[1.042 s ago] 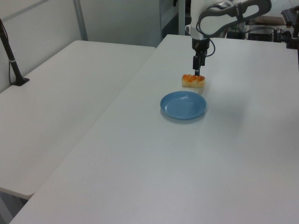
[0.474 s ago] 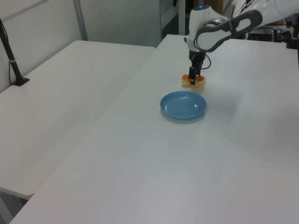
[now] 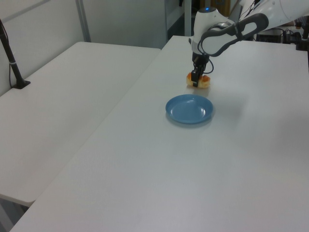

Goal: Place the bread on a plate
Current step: 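Carry the bread roll over the blue plate and lower it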

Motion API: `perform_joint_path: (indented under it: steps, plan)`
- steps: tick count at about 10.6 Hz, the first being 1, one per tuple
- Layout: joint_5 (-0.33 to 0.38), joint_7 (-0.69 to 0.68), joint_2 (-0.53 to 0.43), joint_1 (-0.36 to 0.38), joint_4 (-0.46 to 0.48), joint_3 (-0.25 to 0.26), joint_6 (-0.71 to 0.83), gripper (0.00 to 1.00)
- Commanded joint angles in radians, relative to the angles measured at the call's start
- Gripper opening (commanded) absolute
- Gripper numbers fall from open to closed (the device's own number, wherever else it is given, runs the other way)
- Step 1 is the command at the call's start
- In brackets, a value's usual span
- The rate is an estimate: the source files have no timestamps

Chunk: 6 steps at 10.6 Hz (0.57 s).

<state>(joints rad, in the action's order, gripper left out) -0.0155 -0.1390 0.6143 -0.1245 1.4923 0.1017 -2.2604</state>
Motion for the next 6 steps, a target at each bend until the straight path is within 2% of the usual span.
perform_joint_path:
  steps: [1,6]
  plan:
    - [0.02,0.035,-0.091,0.061,0.019,-0.011,0.157,0.42]
    - [0.016,0.251,-0.082,0.253,0.028,-0.014,0.154,0.43]
